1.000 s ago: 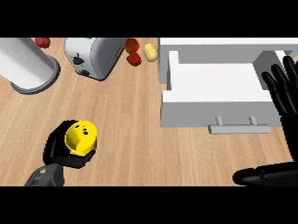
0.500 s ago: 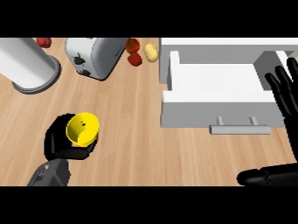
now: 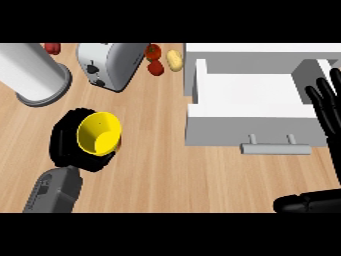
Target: Pick up the cup, place it into the drawer and close the drawer
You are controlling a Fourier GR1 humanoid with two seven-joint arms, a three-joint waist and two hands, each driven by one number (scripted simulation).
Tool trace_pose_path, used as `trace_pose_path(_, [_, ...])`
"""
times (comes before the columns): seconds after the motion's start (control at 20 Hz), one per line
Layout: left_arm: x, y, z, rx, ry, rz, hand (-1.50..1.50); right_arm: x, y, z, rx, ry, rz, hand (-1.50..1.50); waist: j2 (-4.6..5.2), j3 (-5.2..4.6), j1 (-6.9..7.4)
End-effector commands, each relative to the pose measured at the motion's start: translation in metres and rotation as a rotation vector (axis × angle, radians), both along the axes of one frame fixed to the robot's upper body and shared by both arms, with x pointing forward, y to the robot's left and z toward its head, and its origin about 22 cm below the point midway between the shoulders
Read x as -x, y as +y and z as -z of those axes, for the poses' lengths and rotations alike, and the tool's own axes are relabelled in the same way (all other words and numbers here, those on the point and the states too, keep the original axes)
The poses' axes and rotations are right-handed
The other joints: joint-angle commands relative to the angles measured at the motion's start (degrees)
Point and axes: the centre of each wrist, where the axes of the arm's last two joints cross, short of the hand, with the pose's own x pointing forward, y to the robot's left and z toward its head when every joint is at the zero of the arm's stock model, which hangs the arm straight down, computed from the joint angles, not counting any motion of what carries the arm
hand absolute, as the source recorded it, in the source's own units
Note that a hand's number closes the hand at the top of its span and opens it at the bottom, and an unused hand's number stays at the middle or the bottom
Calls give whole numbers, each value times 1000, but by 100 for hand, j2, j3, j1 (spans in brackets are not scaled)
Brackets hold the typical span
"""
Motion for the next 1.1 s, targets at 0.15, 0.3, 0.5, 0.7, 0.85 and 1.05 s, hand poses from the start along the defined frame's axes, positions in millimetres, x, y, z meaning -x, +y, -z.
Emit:
trace_pose_path(0.15, [-18, -37, -79, 30, -25, 57, 150, 10, -6, 7, -13, 16, 3, -150, 6, 0, -39])
trace_pose_path(0.3, [-26, -70, -108, 35, -29, 93, 150, -7, 5, 21, -4, 6, 21, -150, 15, 0, -29])
trace_pose_path(0.5, [-31, -91, -142, -8, -68, 74, 150, -11, 2, 2, 6, -20, 16, -150, 16, -2, -42])
trace_pose_path(0.7, [-58, -108, -179, -29, -64, 85, 150, 2, 16, 1, 13, -10, 21, -150, 21, -3, -80])
trace_pose_path(0.85, [-57, -127, -184, -48, -72, 90, 150, 0, -5, 4, 8, -21, 21, -150, 22, -2, -84])
trace_pose_path(1.05, [-72, -146, -211, -98, -65, 74, 150, -10, -19, 7, 9, -15, 9, -150, 32, -1, -97])
